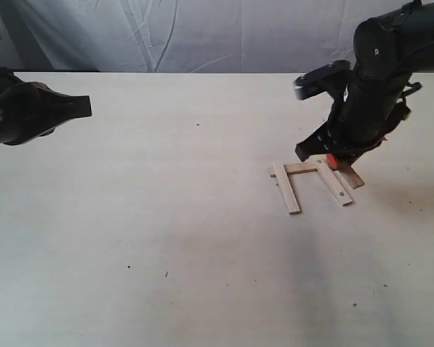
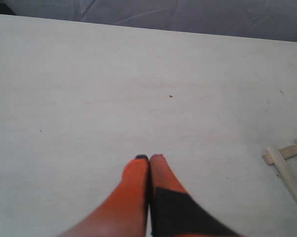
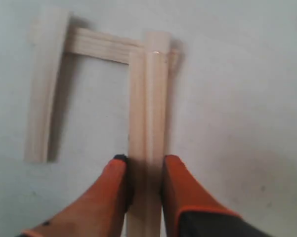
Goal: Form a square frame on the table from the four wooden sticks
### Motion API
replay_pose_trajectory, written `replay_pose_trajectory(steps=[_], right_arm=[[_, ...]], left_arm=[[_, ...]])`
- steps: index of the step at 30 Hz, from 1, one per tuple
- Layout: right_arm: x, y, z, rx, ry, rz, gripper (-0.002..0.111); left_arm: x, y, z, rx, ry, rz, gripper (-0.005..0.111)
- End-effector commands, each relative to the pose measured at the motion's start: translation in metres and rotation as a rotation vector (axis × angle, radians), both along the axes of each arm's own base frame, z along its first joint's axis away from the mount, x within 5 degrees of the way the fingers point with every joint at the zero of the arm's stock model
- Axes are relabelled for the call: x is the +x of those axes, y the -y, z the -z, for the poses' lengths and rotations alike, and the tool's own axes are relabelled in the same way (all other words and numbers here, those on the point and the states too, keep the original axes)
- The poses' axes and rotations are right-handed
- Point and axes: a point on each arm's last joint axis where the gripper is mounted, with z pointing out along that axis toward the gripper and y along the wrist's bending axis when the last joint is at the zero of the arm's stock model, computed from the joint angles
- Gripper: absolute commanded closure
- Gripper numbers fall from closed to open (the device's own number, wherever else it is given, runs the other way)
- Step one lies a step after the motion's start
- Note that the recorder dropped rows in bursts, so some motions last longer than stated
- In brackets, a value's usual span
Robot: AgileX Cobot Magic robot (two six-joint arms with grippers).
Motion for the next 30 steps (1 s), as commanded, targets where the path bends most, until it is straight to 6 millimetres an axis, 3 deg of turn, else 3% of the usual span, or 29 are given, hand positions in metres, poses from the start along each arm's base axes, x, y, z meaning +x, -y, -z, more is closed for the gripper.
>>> replay_pose_trajectory(steps=[1, 8, 15, 20, 22, 30], right_arm=[[-0.004, 0.005, -0.001, 0.097, -0.044, 0.512, 0.109], [-0.027, -0.031, 0.009, 0.194, 0.068, 0.926, 0.109], [-0.045, -0.032, 0.035, 0.301, 0.146, 1.370, 0.109], [-0.040, -0.029, 0.043, 0.376, 0.213, 1.450, 0.109], [-0.041, -0.030, 0.046, 0.392, 0.200, 1.529, 0.109], [-0.040, -0.035, 0.066, 0.390, 0.141, 1.571, 0.109]], left_arm=[[0.003, -0.001, -0.003, -0.028, 0.016, -0.021, 0.107], [0.002, -0.001, -0.002, -0.026, 0.005, -0.019, 0.107], [0.002, 0.000, -0.002, -0.056, 0.005, -0.034, 0.107], [0.002, 0.000, -0.002, -0.057, 0.004, -0.034, 0.107], [0.002, 0.000, -0.002, -0.062, 0.003, -0.037, 0.107], [0.002, 0.000, -0.002, -0.062, 0.003, -0.037, 0.107]])
